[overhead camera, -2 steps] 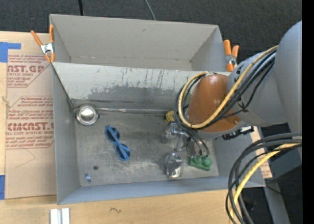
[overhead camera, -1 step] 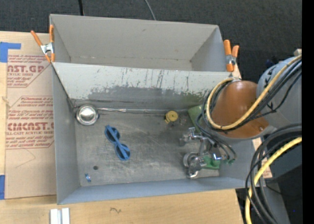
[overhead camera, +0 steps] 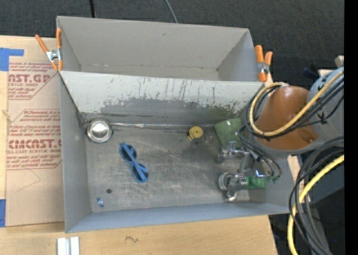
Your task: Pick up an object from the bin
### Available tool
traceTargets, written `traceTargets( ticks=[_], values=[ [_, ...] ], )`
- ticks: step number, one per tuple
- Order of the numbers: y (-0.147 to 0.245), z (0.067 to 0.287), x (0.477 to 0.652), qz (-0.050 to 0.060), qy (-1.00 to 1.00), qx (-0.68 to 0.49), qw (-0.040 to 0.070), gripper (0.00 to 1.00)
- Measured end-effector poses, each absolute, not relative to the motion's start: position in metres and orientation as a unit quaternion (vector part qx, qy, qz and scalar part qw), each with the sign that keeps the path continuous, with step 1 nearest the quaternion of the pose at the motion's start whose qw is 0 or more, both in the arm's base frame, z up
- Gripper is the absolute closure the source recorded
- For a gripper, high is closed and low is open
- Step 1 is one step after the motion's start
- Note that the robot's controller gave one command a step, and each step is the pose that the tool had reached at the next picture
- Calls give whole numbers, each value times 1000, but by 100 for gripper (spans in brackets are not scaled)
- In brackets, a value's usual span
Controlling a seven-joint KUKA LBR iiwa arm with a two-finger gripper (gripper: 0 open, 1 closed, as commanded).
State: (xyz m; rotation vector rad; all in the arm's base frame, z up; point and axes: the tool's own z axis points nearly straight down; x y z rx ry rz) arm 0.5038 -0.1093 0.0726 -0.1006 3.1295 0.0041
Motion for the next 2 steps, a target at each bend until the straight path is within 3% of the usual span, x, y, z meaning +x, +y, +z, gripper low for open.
traceTargets(
  ticks=[1, 2],
  values=[
    [-109, 73, 501, 1, 999, -34, 0, 100],
    [-102, 206, 480, -1, 996, -89, 4, 100]
  ],
)
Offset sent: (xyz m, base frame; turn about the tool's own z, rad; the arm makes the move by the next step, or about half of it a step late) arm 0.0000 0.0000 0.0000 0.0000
